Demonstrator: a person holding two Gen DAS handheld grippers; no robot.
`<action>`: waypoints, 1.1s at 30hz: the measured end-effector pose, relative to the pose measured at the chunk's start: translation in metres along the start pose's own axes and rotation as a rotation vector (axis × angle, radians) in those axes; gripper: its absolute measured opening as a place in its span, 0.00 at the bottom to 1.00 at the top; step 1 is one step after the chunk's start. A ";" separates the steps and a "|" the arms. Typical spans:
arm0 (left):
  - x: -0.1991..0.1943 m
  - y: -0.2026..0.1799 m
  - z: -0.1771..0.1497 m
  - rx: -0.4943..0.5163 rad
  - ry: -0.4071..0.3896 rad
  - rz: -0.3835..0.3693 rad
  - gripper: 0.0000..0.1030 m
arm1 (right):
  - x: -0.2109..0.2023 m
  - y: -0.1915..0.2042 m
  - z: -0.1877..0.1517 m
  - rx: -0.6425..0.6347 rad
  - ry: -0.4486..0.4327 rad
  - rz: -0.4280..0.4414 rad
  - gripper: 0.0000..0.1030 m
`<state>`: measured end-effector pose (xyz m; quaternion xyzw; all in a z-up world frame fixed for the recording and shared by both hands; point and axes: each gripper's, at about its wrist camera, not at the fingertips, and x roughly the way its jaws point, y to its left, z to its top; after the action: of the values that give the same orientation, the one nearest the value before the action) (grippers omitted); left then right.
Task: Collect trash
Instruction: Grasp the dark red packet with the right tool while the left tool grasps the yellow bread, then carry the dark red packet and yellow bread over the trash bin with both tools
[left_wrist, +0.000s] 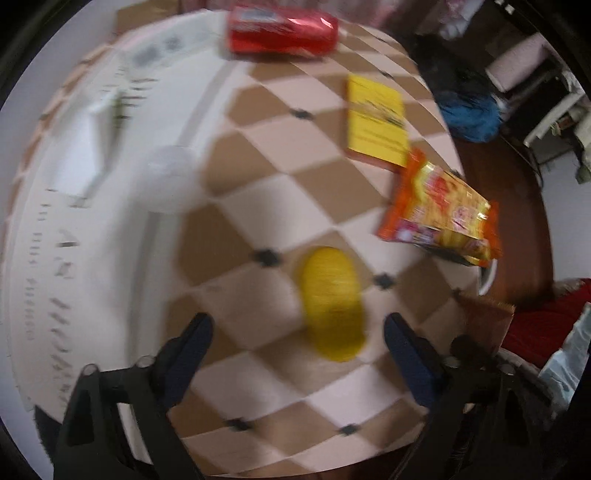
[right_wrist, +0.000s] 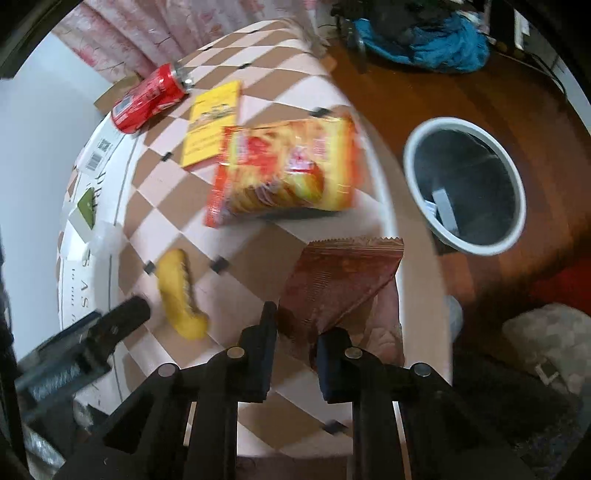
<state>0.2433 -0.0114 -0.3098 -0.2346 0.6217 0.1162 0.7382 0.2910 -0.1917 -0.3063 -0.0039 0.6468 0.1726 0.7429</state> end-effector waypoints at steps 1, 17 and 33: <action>0.005 -0.004 0.001 0.006 0.012 -0.001 0.77 | -0.002 -0.006 -0.002 0.007 0.000 0.000 0.19; -0.002 -0.002 -0.021 0.091 -0.074 0.177 0.29 | 0.002 -0.013 -0.005 0.008 0.003 0.010 0.19; -0.106 -0.042 -0.011 0.155 -0.328 0.130 0.29 | -0.072 -0.009 0.005 -0.047 -0.158 0.098 0.16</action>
<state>0.2319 -0.0403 -0.1997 -0.1144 0.5140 0.1523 0.8364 0.2904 -0.2166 -0.2383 0.0241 0.5813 0.2237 0.7819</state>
